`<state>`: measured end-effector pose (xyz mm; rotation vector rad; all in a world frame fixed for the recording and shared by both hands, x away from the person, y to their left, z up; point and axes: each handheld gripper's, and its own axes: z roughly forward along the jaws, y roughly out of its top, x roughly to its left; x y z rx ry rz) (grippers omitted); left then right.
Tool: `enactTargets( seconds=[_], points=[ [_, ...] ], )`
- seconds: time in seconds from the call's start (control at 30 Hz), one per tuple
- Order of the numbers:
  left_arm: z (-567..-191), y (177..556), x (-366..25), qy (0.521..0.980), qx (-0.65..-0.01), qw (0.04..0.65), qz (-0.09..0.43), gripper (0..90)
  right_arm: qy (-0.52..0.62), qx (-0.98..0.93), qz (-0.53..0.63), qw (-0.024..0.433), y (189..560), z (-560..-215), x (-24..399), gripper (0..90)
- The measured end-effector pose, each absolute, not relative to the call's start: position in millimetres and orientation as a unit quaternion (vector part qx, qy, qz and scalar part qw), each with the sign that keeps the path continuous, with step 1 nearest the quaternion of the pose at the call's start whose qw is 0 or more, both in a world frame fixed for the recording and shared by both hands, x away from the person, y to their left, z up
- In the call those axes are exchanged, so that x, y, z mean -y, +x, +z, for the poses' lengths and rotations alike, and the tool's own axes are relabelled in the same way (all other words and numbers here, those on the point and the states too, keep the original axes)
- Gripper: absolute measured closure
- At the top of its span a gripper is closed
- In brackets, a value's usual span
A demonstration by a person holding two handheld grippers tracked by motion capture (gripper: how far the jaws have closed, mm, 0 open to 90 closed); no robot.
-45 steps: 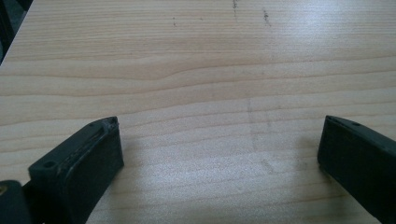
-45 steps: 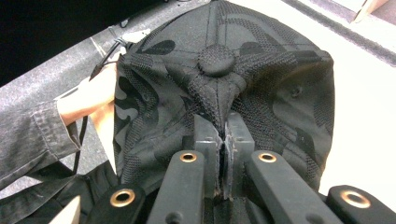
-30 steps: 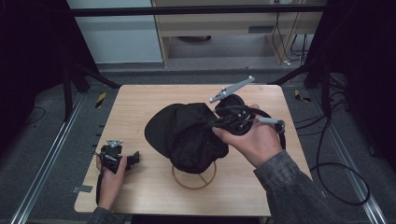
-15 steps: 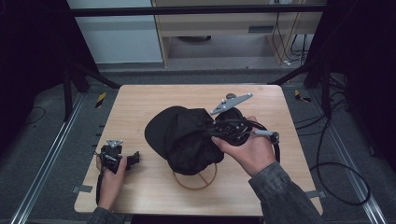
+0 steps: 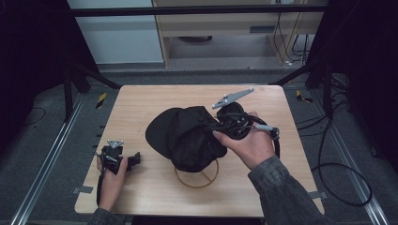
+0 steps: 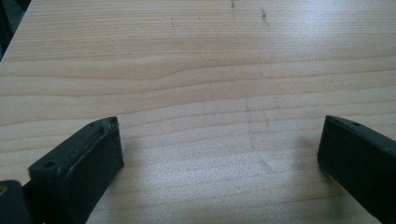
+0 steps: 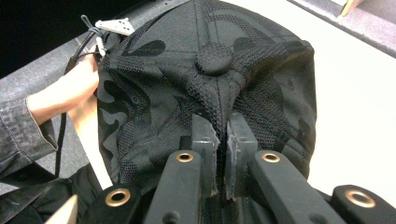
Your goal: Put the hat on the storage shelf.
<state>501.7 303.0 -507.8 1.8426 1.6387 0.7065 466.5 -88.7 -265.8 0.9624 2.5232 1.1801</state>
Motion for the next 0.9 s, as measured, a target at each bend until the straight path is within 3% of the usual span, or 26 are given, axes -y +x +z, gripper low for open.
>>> enactTargets(
  seconds=[0.3,0.9],
  points=[
    [-507.8,501.7,-303.0,0.689,-0.612,0.284,0.264,0.0,0.323,-0.852,0.401,0.093,469.3,-267.1,93.0,73.5],
    [-507.8,501.7,-303.0,0.689,-0.612,0.284,0.264,0.0,0.323,-0.848,0.412,0.086,464.5,-263.8,97.8,65.9]
  ],
)
